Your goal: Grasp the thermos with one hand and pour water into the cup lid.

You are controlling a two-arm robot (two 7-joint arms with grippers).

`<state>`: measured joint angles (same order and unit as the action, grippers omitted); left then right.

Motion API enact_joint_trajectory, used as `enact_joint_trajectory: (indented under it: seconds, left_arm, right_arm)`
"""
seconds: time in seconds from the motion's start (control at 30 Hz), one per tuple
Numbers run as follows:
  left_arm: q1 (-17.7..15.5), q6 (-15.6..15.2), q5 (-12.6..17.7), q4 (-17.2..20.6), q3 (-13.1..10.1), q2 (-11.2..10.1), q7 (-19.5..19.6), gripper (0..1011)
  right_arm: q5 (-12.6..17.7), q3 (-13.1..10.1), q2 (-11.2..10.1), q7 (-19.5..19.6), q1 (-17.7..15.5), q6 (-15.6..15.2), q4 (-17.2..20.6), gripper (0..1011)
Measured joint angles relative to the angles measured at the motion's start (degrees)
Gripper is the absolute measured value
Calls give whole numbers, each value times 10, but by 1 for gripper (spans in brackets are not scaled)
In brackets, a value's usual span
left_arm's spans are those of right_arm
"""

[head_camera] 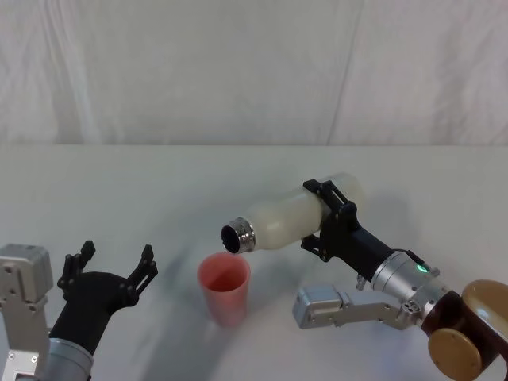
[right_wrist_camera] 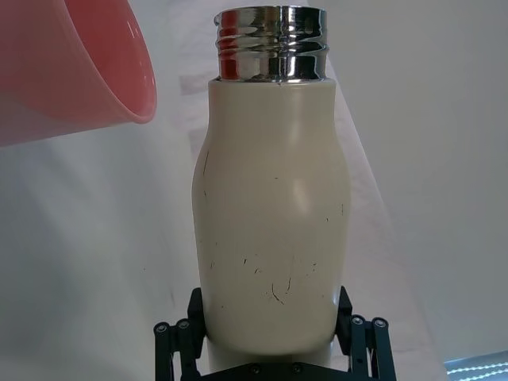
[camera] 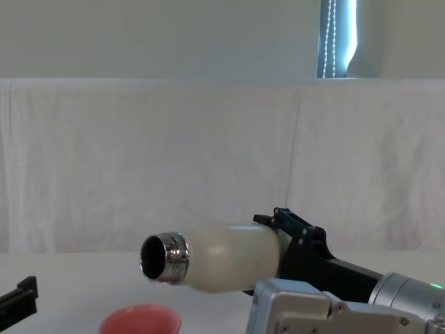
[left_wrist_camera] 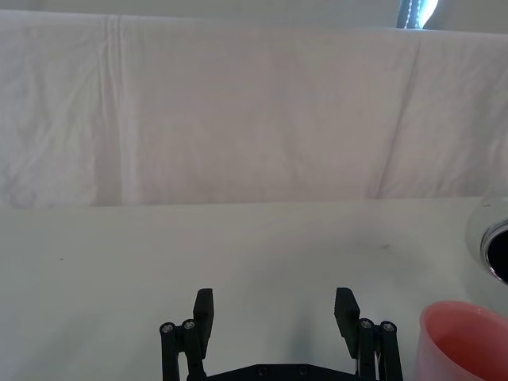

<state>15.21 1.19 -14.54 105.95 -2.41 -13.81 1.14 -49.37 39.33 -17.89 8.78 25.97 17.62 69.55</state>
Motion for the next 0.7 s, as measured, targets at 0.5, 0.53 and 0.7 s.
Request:
enact_joint_trajectory:
  seconds: [0.5, 0.53, 0.7]
  left_arm:
    - [0, 0, 0, 0, 0, 0, 0, 1001]
    - [0, 0, 0, 0, 0, 0, 0, 1001]
    - [0, 0, 0, 0, 0, 0, 0, 1001]
  right_arm:
    - [-15, 11, -1, 11, 7, -4, -5, 951]
    - [-15, 11, -1, 11, 7, -4, -5, 951]
    - [-22, 15, -2, 17, 9, -6, -5, 951]
